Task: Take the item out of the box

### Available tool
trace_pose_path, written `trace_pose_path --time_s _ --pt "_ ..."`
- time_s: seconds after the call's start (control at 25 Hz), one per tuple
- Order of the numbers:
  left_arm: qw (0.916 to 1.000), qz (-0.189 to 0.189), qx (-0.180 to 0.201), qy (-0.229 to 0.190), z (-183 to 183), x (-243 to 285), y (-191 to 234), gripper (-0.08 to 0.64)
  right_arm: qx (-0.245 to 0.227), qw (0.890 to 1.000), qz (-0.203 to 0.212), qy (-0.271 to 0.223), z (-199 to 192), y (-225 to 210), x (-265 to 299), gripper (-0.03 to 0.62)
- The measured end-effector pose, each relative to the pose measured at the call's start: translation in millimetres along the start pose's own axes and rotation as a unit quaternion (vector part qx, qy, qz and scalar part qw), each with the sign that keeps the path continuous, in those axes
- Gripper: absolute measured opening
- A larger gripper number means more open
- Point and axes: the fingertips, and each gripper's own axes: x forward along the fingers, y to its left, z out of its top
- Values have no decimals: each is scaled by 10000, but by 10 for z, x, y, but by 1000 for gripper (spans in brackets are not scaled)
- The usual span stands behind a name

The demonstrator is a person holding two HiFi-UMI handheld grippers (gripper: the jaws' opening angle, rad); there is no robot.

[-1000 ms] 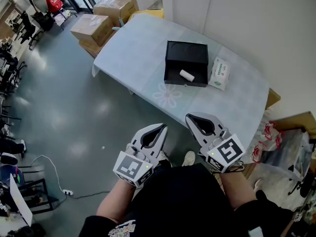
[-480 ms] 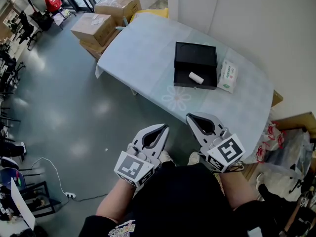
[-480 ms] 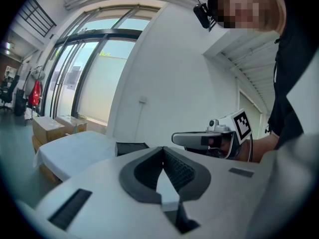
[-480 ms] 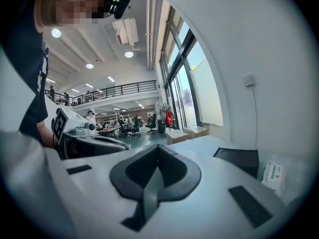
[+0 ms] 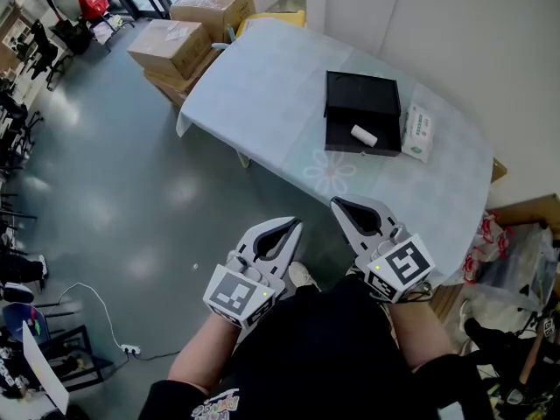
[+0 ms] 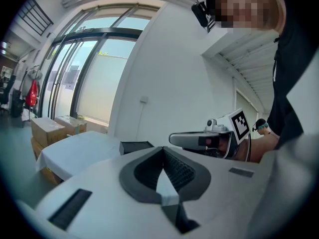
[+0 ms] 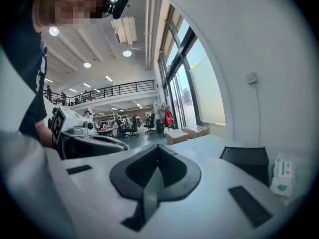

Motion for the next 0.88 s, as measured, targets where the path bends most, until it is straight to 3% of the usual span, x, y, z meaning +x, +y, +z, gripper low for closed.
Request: trace_pose_path --time_s 0.16,0.4,0.56,0.88 --pt "9999 96 72 87 3 -45 83 9 -86 9999 -33 45 0 32 45 9" --pt "9998 -170 80 -95 -8 10 10 9 -123 9998 -69 102 -6 -45 71 9" --pt "9997 -132 160 -149 10 90 17 9 -151 9998 -14 129 29 -123 89 9" --pt "9997 -224 71 4 83 443 -46 9 -117 9995 64 274 30 -516 158 9"
